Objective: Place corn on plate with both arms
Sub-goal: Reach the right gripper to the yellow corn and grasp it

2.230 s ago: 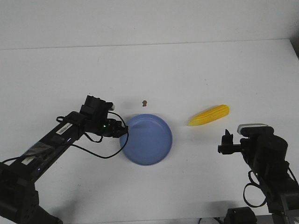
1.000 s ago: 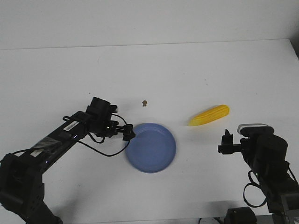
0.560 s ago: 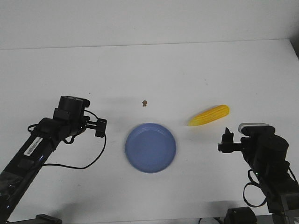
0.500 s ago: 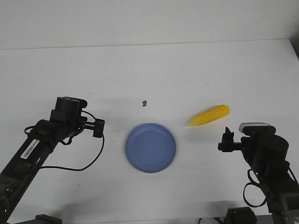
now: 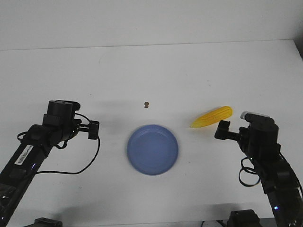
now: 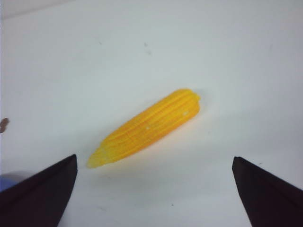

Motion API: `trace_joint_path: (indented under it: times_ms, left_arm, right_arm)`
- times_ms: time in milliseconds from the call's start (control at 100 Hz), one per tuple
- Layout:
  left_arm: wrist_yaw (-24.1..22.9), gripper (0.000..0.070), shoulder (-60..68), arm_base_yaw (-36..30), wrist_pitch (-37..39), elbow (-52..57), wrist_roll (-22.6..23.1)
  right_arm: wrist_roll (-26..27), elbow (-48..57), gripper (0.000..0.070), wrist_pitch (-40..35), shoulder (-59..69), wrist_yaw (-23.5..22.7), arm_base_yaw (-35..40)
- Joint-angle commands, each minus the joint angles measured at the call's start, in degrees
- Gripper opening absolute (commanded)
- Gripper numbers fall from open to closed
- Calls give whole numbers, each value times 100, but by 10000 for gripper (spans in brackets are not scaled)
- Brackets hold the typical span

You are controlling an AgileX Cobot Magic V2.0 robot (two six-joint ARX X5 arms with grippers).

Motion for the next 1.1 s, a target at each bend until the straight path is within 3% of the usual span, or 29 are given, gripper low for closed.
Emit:
trace_joint_path:
  times_ms: [0, 270, 520, 840, 1090]
  left_arm:
    - [-13, 700, 63, -13, 55, 44, 4]
    - [39, 700, 63, -13, 66, 44, -17]
    - [201, 700, 63, -15, 90, 44, -28]
    - [203, 700, 63, -15, 85, 44, -35]
    - [205, 700, 63, -20, 81, 44, -37]
  right_arm:
    - [601, 98, 700, 251, 376, 22, -57]
    - [1510, 98, 700, 1038, 2009, -299, -214]
    - [1652, 98, 700, 1421, 2953, -492, -170]
    - [1744, 98, 700, 2142, 3233, -752, -170]
    - [1840, 98, 700, 2173, 3567, -787, -175]
